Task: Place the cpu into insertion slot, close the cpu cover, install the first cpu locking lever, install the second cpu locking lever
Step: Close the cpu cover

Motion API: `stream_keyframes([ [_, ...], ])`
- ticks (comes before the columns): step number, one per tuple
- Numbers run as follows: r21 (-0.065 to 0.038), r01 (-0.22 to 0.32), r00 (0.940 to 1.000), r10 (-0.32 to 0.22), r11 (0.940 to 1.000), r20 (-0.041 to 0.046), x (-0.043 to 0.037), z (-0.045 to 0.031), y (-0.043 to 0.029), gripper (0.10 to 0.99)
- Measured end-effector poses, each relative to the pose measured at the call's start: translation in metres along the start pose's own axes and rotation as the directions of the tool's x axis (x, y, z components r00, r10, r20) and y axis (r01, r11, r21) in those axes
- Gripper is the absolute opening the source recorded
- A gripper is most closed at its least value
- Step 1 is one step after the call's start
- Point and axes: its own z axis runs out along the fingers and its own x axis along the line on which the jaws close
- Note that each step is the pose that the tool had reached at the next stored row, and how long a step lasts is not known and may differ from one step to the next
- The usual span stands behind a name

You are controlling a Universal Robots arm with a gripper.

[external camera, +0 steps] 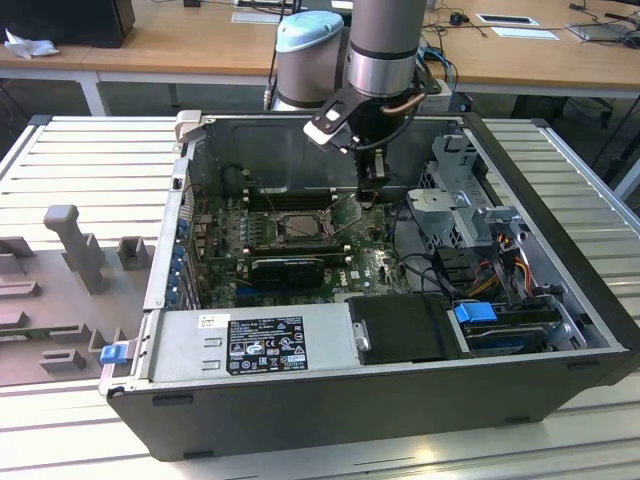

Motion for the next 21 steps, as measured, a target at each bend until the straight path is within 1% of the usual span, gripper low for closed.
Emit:
stream_keyframes([
  [1,0.000,0.000,1.0000,0.000,1.0000,0.0000,0.0002,0.0004,0.0032,0.106],
  [3,0.001,0.000,1.0000,0.000,1.0000,0.0001,0.0002,0.0012,0.0060,0.106],
  [5,0.001,0.000,1.0000,0.000,1.0000,0.0002,0.0002,0.0037,0.0086,0.106],
  [7,0.003,0.000,1.0000,0.000,1.0000,0.0000,0.0002,0.0080,0.0101,0.106],
  [8,0.004,0.000,1.0000,0.000,1.0000,0.0001,0.0002,0.0094,0.0102,0.106],
  [10,0.008,0.000,1.0000,0.000,1.0000,0.0001,0.0001,0.0101,0.0102,0.106],
  [11,0.015,0.000,1.0000,0.000,0.9999,-0.0019,0.0002,0.0102,0.0101,0.106],
  [12,0.021,0.000,1.0000,0.000,0.9998,-0.0021,0.0002,0.0102,0.0101,0.106],
  [13,0.023,0.000,1.0000,0.000,0.9997,-0.0020,0.0002,0.0102,0.0101,0.106],
  [16,0.025,0.000,1.0000,0.000,0.9997,-0.0019,0.0001,0.0101,0.0092,0.106],
  [21,0.025,0.000,1.0000,0.000,0.9997,-0.0020,0.0002,0.0099,0.0054,0.106],
])
